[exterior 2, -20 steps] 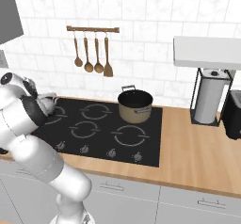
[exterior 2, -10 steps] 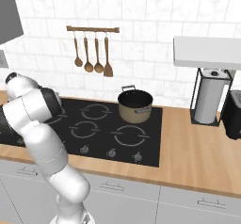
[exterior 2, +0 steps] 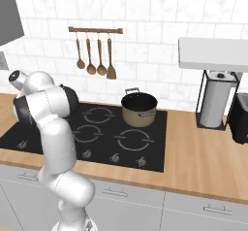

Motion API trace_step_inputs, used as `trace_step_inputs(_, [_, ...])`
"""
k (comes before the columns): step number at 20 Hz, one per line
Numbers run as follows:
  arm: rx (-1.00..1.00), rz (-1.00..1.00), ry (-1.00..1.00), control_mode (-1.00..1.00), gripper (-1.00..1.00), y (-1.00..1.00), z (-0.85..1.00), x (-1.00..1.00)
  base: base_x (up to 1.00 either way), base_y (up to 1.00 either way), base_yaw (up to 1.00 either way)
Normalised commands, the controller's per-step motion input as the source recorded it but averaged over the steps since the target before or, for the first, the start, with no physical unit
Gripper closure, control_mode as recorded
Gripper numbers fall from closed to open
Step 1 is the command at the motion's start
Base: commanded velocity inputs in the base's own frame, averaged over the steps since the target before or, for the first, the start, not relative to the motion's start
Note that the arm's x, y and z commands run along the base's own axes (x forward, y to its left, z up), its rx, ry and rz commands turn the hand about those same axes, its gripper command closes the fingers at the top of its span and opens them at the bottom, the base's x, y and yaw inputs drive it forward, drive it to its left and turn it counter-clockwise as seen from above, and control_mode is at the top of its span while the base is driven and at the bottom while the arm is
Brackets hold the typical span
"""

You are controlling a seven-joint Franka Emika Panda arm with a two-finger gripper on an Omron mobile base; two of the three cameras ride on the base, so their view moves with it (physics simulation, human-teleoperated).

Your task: Pick the kettle from the counter and place it on a stove burner. Then turn the burner on.

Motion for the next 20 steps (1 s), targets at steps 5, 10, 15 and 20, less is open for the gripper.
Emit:
trace_step_inputs(5, [0.00, -0.10, 0.01, -1.00, -1.00, 0.19, -0.01, -0.10, 0.00, 0.00, 0.00])
trace_step_inputs(10, [0.00, -0.11, 0.01, -1.00, -1.00, 0.22, 0.00, -0.05, 0.00, 0.00, 0.00])
trace_step_inputs(15, [-0.01, -0.11, 0.00, -1.00, -1.00, 0.26, 0.00, -0.02, 0.00, 0.00, 0.00])
trace_step_inputs(20, [0.00, -0.09, 0.00, -1.00, -1.00, 0.15, 0.00, -0.25, 0.00, 0.00, 0.00])
